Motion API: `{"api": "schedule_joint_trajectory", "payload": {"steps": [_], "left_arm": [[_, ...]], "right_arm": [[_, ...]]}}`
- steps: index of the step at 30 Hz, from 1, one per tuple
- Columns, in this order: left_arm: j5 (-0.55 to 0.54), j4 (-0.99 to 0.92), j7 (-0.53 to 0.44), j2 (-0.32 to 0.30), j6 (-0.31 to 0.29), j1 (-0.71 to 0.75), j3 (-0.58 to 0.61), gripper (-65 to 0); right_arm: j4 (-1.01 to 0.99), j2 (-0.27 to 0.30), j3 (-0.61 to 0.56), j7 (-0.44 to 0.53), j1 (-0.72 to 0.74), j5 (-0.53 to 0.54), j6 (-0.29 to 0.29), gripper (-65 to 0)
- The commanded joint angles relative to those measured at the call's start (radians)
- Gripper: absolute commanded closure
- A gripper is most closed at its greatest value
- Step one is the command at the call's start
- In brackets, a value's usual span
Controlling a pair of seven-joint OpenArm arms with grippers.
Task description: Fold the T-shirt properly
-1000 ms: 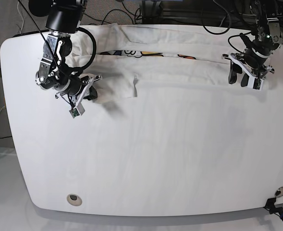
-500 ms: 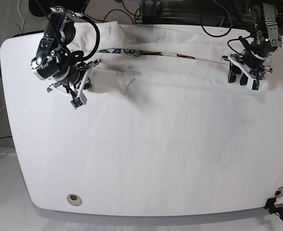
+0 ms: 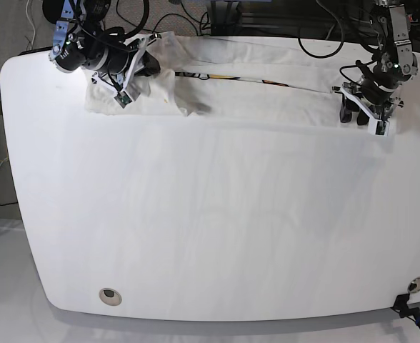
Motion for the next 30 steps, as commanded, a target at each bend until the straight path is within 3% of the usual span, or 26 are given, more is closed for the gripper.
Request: {"api": "schedule_joint_trajectory", "payload": {"steps": [1,8,16,19,21,22,30], "left_arm": [[-0.009,0.011,-0.016,-0.011,0.0,-0.009,-0.006,-24.6],[-0.009,0.011,-0.016,-0.011,0.0,-0.025,-0.006,-24.6],[-0.009,0.009,-0.016,-0.013,0.0,-0.025,-0.006,-24.6],[-0.009,0.009,-0.016,-0.013,0.0,-0.025,-0.006,-24.6],[-0.009,0.009,-0.016,-0.013,0.0,-0.025,-0.006,-24.6],[-0.009,0.011,-0.016,-0.013,0.0,-0.025,-0.006,-24.6],[-0.009,0.017,-0.016,-0.013,0.0,-0.021,-0.008,-24.6]], "right_arm": [[0.015,0.06,-0.002,0.015,-0.02,0.018,0.002,0.0],[0.012,0.172,-0.064,0.015,-0.017,0.014,0.002,0.0],[0.012,0.162,-0.118,0.016,-0.064,0.014,0.002,-0.4],[0.012,0.155,-0.144,0.018,-0.064,0.014,0.002,-22.8],[0.012,0.132,-0.141,0.019,-0.061,0.014,0.002,-34.7],[0.012,0.129,-0.14,0.019,-0.056,0.014,0.002,-37.5],[0.015,0.12,-0.144,0.021,0.02,0.022,0.002,-32.8]]}}
